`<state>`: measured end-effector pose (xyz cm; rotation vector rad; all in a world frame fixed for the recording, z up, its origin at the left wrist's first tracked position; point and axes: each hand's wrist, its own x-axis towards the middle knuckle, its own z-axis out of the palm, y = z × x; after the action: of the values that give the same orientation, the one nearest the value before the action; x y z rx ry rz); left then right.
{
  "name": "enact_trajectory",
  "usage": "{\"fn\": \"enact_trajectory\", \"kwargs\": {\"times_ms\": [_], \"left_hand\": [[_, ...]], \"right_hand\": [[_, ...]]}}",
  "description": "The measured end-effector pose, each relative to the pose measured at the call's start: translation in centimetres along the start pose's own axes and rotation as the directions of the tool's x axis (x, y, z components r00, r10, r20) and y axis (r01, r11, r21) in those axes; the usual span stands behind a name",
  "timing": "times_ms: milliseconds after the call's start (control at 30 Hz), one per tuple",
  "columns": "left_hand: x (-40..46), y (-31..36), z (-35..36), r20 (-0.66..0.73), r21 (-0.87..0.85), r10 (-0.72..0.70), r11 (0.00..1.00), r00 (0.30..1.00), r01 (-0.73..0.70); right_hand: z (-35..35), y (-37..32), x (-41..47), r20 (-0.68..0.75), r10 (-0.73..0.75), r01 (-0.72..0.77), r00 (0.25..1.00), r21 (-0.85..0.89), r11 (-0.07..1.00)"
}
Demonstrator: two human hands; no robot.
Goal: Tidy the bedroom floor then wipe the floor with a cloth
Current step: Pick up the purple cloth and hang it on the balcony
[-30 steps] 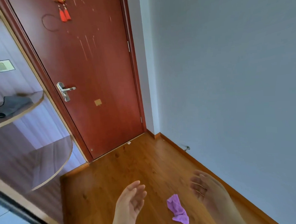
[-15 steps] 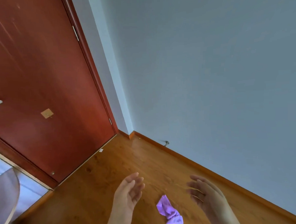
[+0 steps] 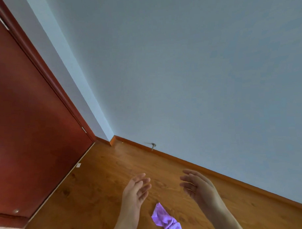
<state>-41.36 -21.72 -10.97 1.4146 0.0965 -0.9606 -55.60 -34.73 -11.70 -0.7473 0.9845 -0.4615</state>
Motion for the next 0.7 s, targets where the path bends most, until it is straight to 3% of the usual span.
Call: {"fn": "enact_trajectory", "kwargs": {"times_ms": [200,400,700], "left_hand": [[5.5,0.9,1.3,0.135,0.068,-0.072,0.996,0.988,0.064],[10.6,2.8,-0.4,0.253,0.254,-0.144,0.964,0.957,0.078],[19.3,-0.8,-2.9,0.294,0.466,-0.216,0.883,0.931,0.057]], "right_hand": [[0.6,0.1,2.8,-0.125,-0.027,0.035,0.992,0.065,0.997],[2.5,2.5,4.5,-0.265,-0.025,0.056,0.964,0.111,0.992],[2.0,9.6,10.5,-0.401,0.068,-0.033,0.914,0.094,0.995]]}}
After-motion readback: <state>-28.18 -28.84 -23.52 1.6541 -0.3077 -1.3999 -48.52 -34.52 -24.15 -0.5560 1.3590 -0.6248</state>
